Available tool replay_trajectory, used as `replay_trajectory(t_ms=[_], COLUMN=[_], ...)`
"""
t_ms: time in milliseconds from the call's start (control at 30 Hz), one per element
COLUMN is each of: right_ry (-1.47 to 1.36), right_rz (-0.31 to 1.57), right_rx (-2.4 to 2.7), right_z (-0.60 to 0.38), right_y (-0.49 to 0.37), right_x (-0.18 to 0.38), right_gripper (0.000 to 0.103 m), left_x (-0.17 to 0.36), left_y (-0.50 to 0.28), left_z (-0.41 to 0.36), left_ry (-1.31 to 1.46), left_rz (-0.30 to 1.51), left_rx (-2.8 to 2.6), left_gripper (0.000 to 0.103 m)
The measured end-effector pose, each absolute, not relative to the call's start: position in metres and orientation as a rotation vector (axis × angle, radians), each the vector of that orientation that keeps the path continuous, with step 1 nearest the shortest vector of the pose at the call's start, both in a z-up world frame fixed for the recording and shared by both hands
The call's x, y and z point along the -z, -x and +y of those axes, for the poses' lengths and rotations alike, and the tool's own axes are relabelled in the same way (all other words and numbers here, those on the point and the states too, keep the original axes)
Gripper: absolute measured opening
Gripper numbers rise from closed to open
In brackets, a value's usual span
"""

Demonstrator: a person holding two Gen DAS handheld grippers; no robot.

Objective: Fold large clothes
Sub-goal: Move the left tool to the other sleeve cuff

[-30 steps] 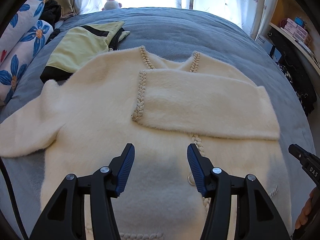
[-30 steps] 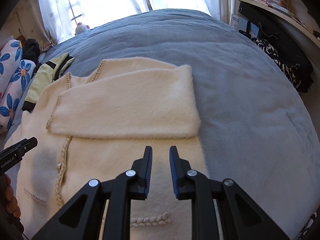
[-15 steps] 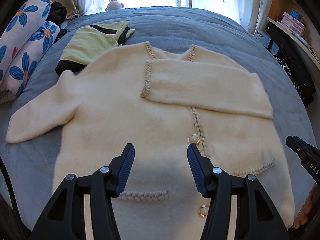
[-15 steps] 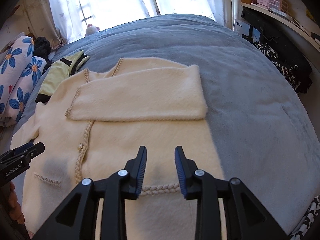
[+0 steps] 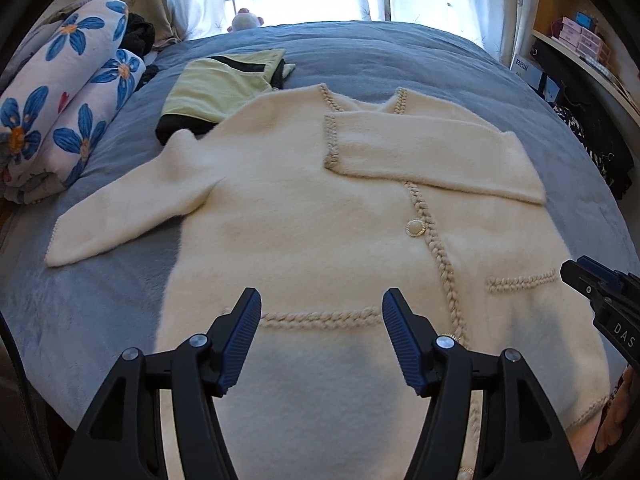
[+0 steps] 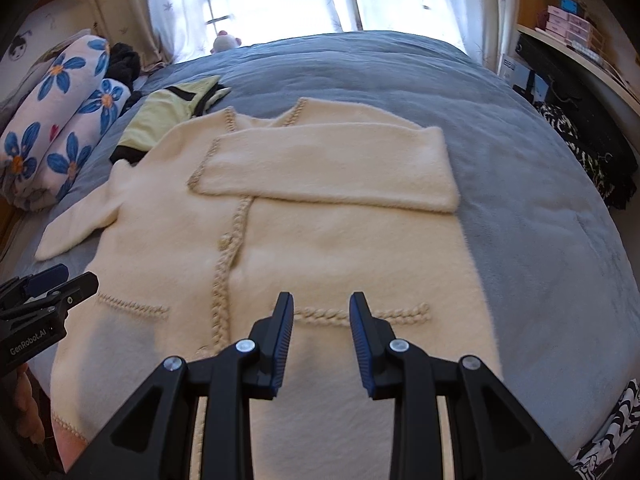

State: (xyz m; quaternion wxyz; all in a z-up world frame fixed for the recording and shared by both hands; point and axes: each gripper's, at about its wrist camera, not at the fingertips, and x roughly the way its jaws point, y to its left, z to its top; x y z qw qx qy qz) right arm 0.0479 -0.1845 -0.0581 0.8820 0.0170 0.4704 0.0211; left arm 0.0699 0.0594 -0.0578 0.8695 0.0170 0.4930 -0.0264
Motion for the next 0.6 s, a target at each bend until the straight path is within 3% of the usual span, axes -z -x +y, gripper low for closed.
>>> replay_trajectory(t_ms=[233,400,600], right_ry=[0.011,0.039,0.087], right_rz=[0.951,0.939,0.925], right_rx=[-0.122,-0.186,-0.239], right_z=[-0.139,-0.101,-0.055], right_y=[-0.039,-0.039,-0.046], right_x=[0.045,0.040,0.044], right_gripper=[0.029,0.029,0.037], left_x=[0.047,0.044,0.050], left_y=[-0.046,-0.036,-0.038], left_z=[0.102,0.138,0.192], left_ry=[-0.002,0.017,0.080], left_rz=[1.009,0.994,0.992], left_rx=[0.019,-0.026,-0.089], left_gripper=[0.062,0.068,0.070])
